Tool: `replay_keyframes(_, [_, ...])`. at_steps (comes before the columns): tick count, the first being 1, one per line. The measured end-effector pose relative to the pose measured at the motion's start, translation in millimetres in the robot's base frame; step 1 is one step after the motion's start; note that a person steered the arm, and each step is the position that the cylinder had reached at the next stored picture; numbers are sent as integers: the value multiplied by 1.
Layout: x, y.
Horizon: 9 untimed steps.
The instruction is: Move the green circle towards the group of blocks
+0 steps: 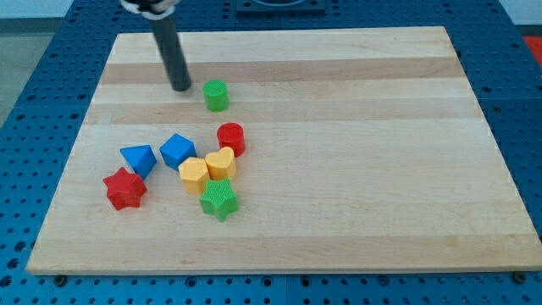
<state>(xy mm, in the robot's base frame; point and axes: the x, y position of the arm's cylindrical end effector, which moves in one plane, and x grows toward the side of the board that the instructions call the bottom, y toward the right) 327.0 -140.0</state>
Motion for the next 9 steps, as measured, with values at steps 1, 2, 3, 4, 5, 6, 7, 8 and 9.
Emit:
replay_keyframes(1, [18,52])
replay_keyframes(2, [42,98])
replay_keyframes(3, [42,105])
replay_keyframes(4, [35,83])
replay_keyframes(5, [35,47])
replay_keyframes(6, [42,53])
replay_keyframes(7, [66,79])
replay_keyframes(8, [76,115])
replay_keyframes(9, [75,128])
